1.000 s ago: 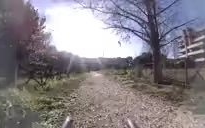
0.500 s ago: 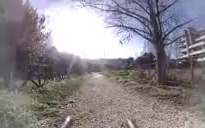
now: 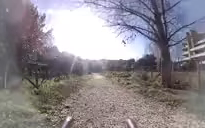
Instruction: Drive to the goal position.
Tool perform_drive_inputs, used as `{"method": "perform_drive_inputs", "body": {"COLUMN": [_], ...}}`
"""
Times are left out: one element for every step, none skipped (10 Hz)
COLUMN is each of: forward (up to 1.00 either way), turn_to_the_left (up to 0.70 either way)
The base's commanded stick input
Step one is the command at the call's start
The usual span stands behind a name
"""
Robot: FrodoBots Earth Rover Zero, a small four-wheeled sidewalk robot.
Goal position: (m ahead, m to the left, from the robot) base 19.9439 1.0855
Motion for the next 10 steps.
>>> {"method": "perform_drive_inputs", "body": {"forward": [0.50, 0.50, 0.50, 0.50, 0.50, 0.50, 0.50, 0.50, 0.50, 0.50], "turn_to_the_left": [0.00, 0.00, 0.00, 0.00, 0.00, 0.00, 0.00, 0.00, 0.00, 0.00]}}
